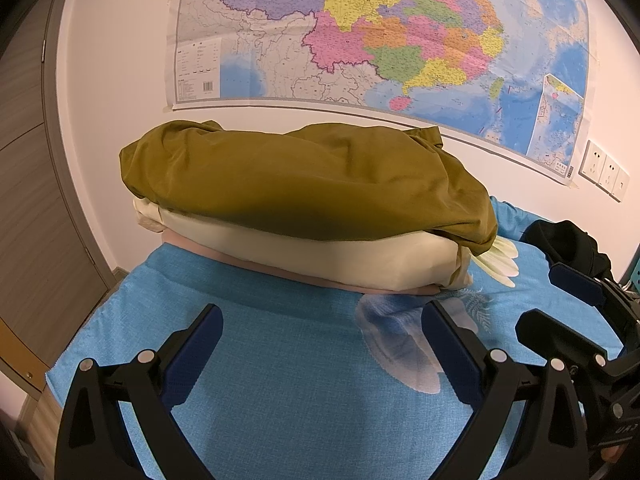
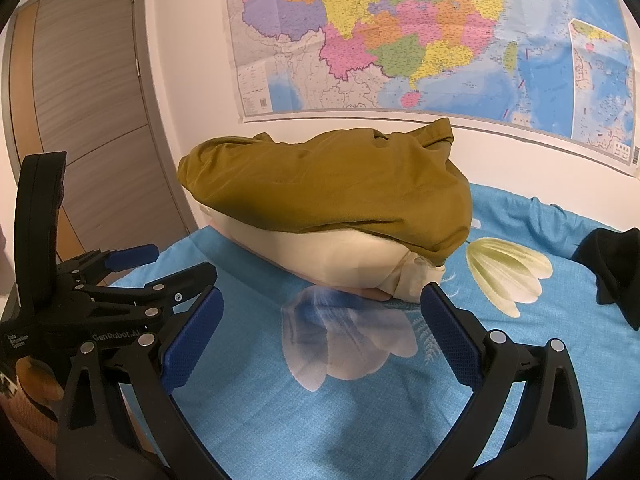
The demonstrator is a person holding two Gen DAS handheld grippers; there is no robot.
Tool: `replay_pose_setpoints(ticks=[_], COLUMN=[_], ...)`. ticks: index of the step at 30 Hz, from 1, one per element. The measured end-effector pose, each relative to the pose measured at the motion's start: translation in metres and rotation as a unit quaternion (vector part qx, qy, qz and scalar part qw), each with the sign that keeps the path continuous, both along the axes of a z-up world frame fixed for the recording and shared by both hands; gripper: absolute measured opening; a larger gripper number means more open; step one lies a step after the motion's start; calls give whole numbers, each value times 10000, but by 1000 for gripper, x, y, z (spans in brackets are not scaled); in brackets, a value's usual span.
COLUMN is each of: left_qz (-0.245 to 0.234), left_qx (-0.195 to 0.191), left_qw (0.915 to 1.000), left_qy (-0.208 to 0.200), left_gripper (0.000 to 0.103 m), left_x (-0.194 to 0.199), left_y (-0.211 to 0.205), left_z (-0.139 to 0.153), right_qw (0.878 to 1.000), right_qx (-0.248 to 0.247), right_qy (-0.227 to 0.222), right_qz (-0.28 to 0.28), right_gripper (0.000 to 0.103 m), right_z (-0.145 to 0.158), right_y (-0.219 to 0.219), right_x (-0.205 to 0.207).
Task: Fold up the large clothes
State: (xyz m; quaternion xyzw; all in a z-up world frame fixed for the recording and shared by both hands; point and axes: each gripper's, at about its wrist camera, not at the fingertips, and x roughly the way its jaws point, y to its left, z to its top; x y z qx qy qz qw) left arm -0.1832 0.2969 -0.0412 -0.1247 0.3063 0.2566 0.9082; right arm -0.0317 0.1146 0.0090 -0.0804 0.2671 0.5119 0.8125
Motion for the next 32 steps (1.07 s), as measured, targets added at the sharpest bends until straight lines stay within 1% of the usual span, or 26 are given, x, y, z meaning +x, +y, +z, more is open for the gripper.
replay_pose_setpoints(ticks=[16, 19, 22, 23, 25, 26, 28, 29, 32], left_qz=[3, -13, -193, -272, -282, -282, -376, -392, -476], left_qx=[32, 156, 360, 335, 230, 96, -184, -216, -147], left_qw=[10000, 9999, 9992, 9991, 9993, 9995, 9991, 9989, 9987], left_qy=[9, -3, -32, -1, 82, 126, 92, 106, 85], left_gripper=[96, 96, 96, 96, 96, 96, 96, 96, 96], left_x=[-1, -1, 3, 6, 11, 15, 21, 23, 30], left_y=[-3, -6, -14, -16, -17, -16, -14, -16, -24], left_z=[-1, 0, 1, 0, -3, -5, -10, -12, -14], right_qw=[10000, 10000, 10000, 9999, 9999, 9997, 9995, 9992, 9984], right_qx=[8, 33, 44, 59, 65, 76, 71, 69, 95], right_qy=[17, 41, 62, 69, 78, 100, 153, 163, 234], right_qz=[13, 8, -43, -78, -140, -194, -272, -348, -501], right_gripper=[97, 97, 97, 97, 97, 97, 97, 97, 97], right_z=[-1, 0, -1, -1, -1, -2, -3, -4, -7], right_y=[1, 2, -1, -4, -8, -11, -18, -23, -34], right_x=[-1, 0, 1, 2, 5, 6, 10, 12, 18])
